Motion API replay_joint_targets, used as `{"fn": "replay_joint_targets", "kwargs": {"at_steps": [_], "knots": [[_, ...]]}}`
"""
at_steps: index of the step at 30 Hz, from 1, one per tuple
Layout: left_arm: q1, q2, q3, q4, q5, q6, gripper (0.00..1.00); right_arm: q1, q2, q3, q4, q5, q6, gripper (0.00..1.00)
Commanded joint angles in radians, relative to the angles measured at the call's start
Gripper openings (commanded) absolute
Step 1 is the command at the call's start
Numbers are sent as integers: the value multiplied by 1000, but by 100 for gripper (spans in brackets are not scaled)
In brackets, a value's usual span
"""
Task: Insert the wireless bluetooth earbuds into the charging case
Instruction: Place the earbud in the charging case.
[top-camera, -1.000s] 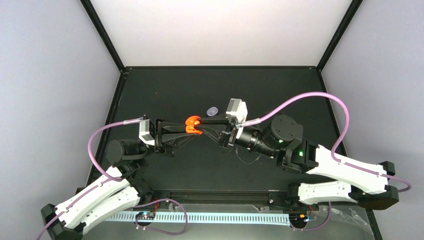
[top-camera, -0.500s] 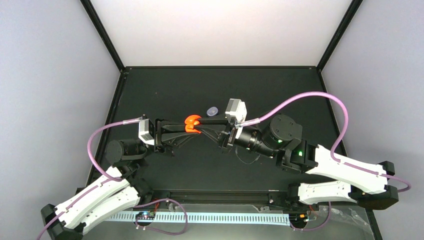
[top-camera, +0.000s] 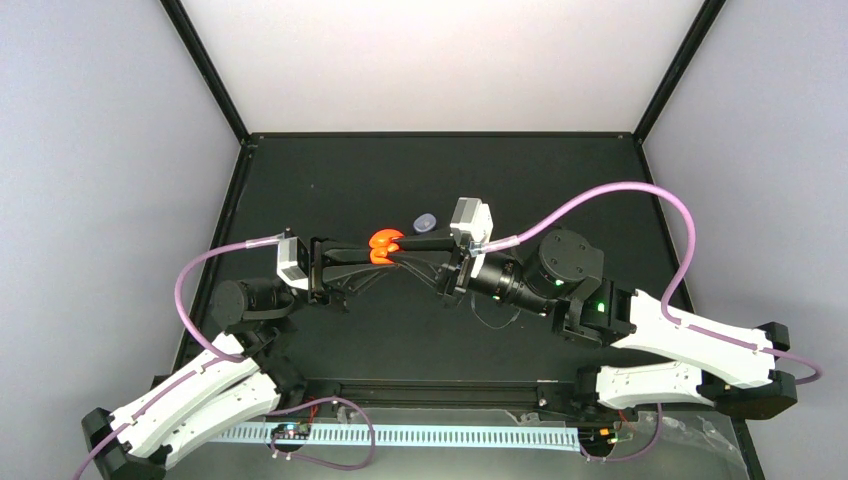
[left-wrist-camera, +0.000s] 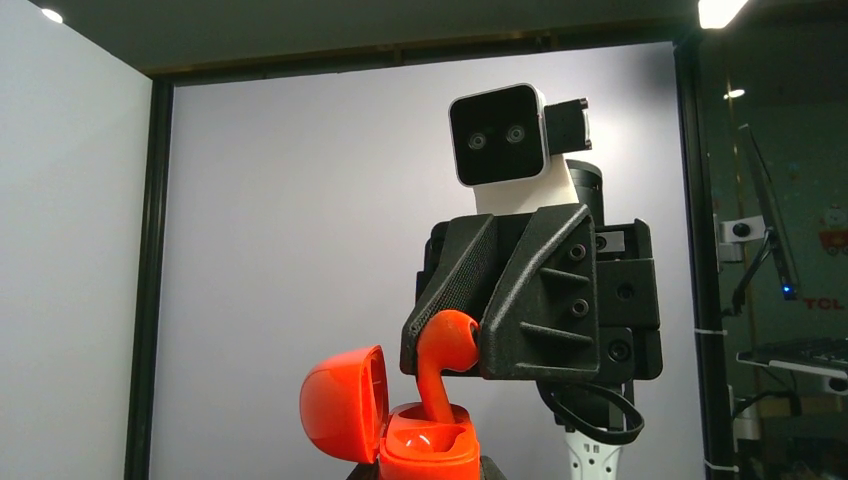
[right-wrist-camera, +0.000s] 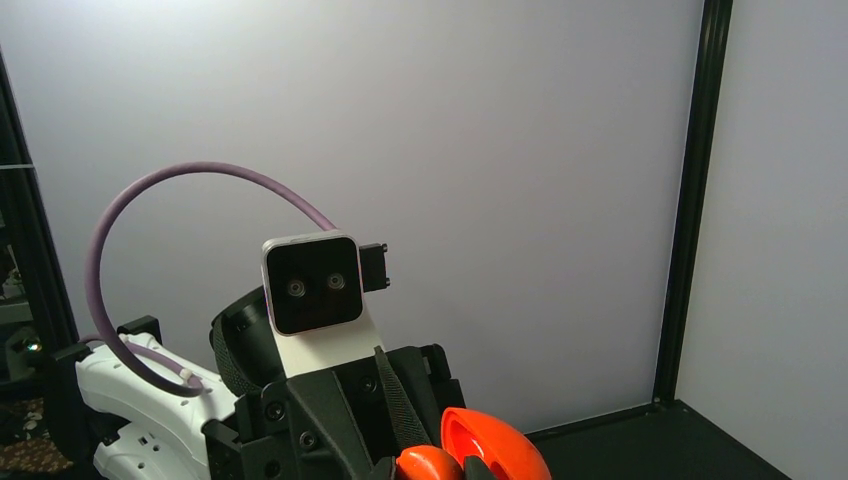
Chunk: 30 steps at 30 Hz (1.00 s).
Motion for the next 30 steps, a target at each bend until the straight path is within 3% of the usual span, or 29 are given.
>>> {"fn": "replay_joint_targets", "kwargs": {"at_steps": [1,30], "knots": [[-4,-10,39,48,-13,-7,2,8,-6,2,-16,2,1,15],[-4,-3,46,5,5,-17,2,7,-18,19,-52,54,-19,25]]}}
